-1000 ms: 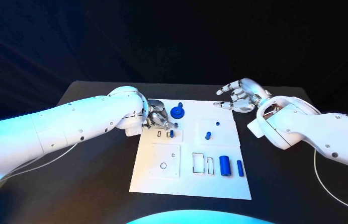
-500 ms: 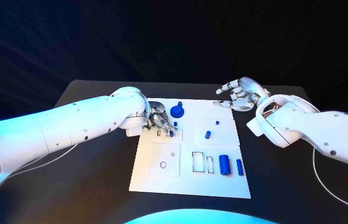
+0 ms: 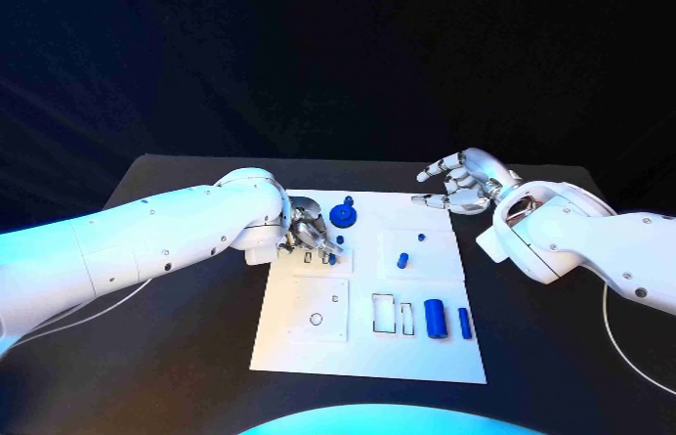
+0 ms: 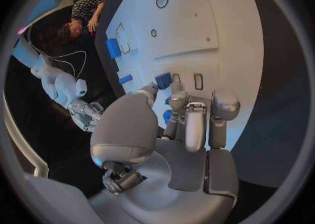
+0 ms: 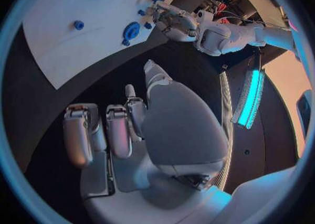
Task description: Assemble the parts on the task board
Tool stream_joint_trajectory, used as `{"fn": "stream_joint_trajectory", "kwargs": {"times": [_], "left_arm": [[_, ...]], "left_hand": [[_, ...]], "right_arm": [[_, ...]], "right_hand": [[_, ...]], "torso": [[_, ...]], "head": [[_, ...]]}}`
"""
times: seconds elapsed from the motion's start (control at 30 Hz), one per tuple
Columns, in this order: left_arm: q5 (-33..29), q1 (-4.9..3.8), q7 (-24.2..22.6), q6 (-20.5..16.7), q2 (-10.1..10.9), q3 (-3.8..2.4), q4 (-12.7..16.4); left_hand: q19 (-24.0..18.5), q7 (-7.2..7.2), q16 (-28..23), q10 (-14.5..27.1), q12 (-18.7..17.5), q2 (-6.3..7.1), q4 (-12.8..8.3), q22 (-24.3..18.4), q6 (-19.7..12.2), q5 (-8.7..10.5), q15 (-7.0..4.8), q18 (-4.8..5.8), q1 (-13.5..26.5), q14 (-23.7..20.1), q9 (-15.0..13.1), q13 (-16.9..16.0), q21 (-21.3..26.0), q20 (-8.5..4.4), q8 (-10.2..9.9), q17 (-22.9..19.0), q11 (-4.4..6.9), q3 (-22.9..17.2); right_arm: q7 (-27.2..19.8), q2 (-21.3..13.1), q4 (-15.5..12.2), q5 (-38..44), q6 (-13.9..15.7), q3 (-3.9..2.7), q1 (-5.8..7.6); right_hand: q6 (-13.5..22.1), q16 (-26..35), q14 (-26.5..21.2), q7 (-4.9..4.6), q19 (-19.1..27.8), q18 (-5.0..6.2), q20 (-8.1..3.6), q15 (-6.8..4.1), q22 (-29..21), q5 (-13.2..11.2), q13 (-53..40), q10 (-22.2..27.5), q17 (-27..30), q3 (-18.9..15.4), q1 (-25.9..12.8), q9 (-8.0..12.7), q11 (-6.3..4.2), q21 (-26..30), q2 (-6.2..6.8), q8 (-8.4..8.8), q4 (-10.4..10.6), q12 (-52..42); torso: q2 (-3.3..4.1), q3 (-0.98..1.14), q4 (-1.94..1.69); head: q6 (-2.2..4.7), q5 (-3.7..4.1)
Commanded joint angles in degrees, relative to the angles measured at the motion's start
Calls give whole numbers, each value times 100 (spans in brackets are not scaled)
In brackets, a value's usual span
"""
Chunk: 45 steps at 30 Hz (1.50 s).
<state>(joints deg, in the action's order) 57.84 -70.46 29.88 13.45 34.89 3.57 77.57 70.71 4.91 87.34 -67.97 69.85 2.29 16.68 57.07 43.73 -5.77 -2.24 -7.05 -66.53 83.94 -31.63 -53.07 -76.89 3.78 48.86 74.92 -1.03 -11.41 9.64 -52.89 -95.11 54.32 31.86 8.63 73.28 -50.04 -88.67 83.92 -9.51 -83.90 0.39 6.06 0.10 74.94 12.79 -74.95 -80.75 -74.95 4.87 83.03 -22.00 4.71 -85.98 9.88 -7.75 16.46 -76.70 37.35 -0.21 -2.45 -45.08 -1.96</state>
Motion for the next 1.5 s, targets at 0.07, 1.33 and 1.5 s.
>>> {"fn": "stream_joint_trajectory", "kwargs": {"times": [0.07, 1.33, 1.5], "left_arm": [[-146, -4, -8, 78, -29, 1, 6], [-463, 2, -33, -30, -8, 20, 22], [-602, 7, -53, -254, 61, 6, 80]], "left_hand": [[-25, 11, -17, 24, -28, -2, -12, 17, -39, -6, -10, 61, -66, 336, -9, -4, 5, 3, -24, 685, 4, -42], [-56, 19, -3, -33, -188, 655, -1072, 145, -157, -28, -30, 69, -366, 371, -548, 58, -99, 1, 49, 801, 23, -3860], [-14, 16, 8, -85, -162, 693, -1236, 209, -122, -100, -38, 79, -244, 385, -599, 15, -136, -4, 77, 831, 30, -4047]], "right_arm": [[20, 18, 8, 35, -110, -1, 0], [41, 67, 57, 36, -152, 0, -6], [34, 63, 55, 33, -149, 0, -8]], "right_hand": [[-34, 32, 501, 8, -363, 76, 32, 24, 1240, 32, -303, 32, -1042, 42, 46, 10, -20, 23, -39, -37, -3, -4], [-33, 34, 499, 10, -362, 77, 26, 19, 1239, 165, -307, 27, -1038, 95, 71, 25, -23, 28, -53, -55, -6, -13], [-32, 33, 500, 10, -363, 77, 26, 19, 1241, 179, -309, 25, -1041, 99, 69, 27, -23, 26, -53, -56, -4, -15]], "torso": [[2, 2, -2], [-8, 7, 2], [-4, 8, 0]], "head": [[-12, 4], [-31, 19], [-14, 27]]}}
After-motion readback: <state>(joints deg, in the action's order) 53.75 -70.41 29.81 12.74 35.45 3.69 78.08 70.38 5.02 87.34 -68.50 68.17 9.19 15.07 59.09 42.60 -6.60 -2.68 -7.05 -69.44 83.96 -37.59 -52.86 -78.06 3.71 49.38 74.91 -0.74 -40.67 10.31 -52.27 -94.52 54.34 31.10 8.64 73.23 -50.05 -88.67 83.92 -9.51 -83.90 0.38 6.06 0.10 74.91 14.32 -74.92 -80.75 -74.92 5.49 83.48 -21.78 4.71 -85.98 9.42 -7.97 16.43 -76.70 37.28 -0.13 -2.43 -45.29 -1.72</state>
